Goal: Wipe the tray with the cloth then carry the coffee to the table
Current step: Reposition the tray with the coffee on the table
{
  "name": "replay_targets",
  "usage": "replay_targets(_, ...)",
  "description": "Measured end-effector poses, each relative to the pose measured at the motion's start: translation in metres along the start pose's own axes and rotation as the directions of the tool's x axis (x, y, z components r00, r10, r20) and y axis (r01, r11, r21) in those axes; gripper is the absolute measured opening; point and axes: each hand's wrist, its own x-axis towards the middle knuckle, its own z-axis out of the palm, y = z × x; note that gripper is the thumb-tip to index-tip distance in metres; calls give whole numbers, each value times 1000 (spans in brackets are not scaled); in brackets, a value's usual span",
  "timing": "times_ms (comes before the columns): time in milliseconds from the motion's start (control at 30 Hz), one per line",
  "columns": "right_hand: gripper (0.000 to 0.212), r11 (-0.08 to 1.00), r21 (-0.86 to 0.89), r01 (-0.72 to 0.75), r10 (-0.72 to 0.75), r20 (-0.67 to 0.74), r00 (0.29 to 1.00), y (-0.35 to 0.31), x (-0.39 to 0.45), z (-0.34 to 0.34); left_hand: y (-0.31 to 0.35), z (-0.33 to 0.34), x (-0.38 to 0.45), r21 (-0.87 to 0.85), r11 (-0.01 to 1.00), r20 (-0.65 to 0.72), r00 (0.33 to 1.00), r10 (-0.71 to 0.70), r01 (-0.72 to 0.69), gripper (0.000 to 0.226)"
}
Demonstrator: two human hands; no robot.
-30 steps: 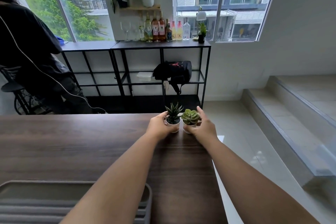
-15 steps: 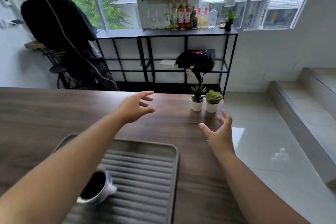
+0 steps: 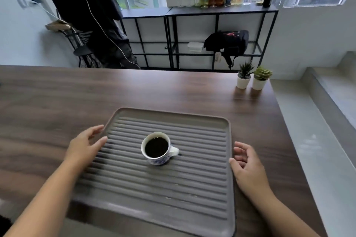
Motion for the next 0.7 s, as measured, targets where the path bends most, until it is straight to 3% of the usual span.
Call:
replay_targets(233,48,970,-240,-37,14,-98,995,-11,-61,10,-43,1,-26,56,997,-52,997,59,-56,33)
replay_targets(433,57,948,-309,-73,34,-129,991,-13,-102,24,-68,-2,-41,52,984,50,984,169,-171,38)
replay_targets(700,54,927,-363,-98,8,-242,970,-22,-122,49,-73,6,-42,23,968,78,966,247,-250,82)
